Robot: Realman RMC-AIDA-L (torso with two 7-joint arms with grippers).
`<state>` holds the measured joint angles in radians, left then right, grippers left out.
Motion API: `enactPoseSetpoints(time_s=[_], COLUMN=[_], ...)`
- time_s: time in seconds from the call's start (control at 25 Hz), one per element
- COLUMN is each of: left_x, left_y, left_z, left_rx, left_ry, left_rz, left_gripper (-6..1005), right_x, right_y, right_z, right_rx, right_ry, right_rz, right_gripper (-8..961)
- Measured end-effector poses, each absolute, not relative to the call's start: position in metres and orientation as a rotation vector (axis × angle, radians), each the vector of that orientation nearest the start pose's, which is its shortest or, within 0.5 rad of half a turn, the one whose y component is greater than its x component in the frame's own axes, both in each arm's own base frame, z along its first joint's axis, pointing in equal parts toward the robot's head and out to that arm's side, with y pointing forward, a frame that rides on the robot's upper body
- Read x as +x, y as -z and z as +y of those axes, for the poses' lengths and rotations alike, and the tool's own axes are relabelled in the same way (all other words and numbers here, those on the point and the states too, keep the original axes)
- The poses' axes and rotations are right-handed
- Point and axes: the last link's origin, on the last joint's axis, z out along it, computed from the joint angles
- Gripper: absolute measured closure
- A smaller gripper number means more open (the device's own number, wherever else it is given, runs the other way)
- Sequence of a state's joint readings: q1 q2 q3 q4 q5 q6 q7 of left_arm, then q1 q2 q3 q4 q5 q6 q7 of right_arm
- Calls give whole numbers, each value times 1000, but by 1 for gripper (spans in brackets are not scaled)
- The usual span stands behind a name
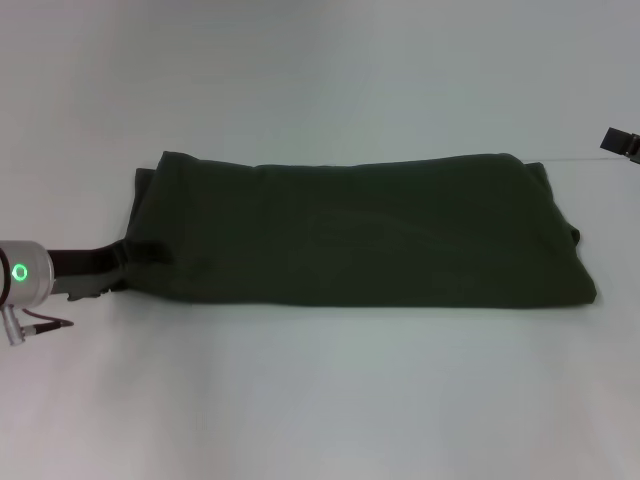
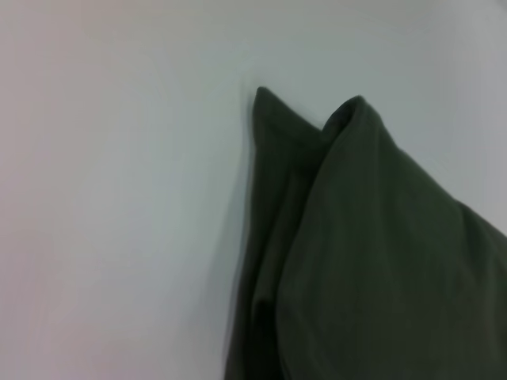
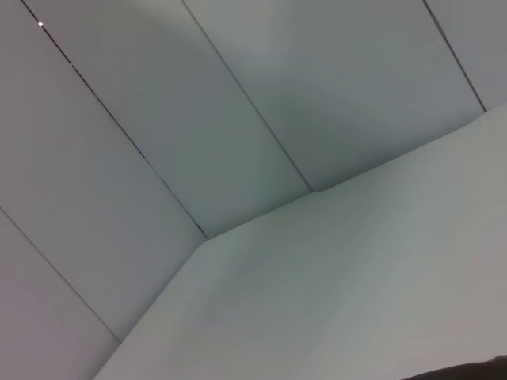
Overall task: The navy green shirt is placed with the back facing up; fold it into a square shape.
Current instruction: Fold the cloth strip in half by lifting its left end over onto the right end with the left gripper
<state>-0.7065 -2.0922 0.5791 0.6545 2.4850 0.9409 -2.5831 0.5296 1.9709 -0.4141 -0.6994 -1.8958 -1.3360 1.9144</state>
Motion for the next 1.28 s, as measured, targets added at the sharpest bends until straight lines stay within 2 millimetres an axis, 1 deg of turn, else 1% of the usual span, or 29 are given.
enactPoseSetpoints(time_s=[0.2,0.52,0.84,1.28], left_x=[-299,-300,-309,-310], left_y=[-14,-15,-15,-13], left_z=[418,418,415,414], left_rx=[-1755,-1758,-1737,-1740], left_ry=[419,417,402,397], left_rz=[-1752,-1744,-1711,-1703], left_gripper=[153,189,225,673], right_x=[308,309,308,306], right_y=[-111,-111,-111,-109], right_z=[379,378,379,380], right_rx=[-1995,-1991,-1994,-2002], right_ry=[-952,-950,-950,-951], right_rz=[1234,1236,1234,1229], right_gripper=[40,40,40,39])
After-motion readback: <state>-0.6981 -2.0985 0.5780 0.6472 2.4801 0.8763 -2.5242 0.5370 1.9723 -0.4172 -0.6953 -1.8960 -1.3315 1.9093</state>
